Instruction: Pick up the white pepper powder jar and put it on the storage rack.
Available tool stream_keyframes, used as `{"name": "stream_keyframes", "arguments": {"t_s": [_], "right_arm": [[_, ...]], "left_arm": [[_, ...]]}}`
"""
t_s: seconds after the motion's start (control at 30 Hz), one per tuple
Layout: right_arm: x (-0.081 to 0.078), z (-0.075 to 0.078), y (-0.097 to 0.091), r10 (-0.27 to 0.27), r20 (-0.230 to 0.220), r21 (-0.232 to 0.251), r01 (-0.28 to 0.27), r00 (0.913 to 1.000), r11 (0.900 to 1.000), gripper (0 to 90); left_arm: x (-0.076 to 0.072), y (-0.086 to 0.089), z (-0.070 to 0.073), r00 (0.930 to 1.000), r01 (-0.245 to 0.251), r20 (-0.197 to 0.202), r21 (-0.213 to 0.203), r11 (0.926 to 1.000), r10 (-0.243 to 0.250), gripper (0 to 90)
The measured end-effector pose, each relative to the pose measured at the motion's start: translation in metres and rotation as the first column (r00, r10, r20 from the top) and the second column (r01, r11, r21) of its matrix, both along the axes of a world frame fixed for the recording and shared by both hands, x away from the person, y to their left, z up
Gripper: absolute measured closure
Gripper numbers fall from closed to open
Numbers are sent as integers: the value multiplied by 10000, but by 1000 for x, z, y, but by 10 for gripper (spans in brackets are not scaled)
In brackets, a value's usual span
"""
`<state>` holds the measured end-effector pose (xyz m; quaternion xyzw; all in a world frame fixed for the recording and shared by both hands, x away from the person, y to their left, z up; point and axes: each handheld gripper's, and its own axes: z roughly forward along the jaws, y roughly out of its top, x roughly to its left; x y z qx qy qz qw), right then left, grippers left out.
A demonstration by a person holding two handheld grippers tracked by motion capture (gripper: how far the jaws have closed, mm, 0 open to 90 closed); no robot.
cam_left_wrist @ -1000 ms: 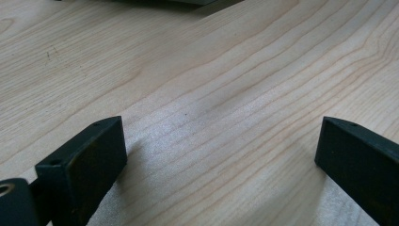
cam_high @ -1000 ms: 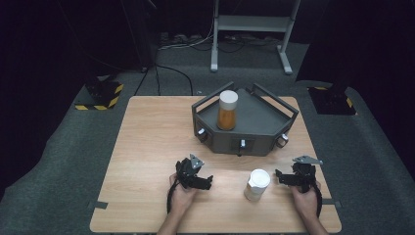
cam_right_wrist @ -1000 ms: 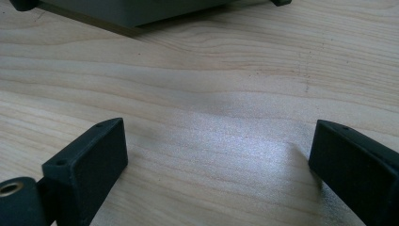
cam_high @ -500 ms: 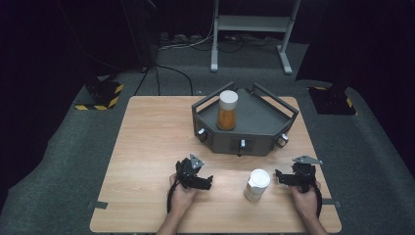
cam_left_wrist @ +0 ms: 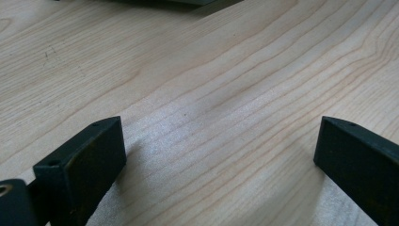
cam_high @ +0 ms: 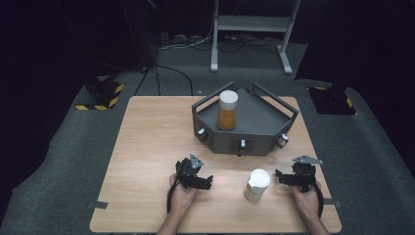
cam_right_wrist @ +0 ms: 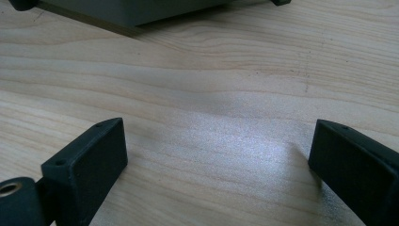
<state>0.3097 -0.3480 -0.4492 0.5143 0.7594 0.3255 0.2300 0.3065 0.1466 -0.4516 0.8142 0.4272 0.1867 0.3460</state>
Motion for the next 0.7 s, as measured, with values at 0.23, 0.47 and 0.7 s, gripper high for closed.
{"name": "stream_keyframes", "arguments": {"t_s": [0.23, 0.47, 0.7], "right_arm": [[3, 1, 7, -182, -128, -11, 182, 9998, 9998, 0], [1, 1, 9, -359, -118, -4, 359, 9993, 9994, 0], [0, 1, 9, -308, -144, -27, 308, 9994, 9995, 1]], "left_arm": [[0, 0, 0, 10000, 14, 11, -7, 10000, -14, 30], [0, 0, 0, 10000, -9, 13, -34, 10000, 9, 34], [0, 0, 0, 10000, -10, 11, -35, 10000, 10, 34]]}}
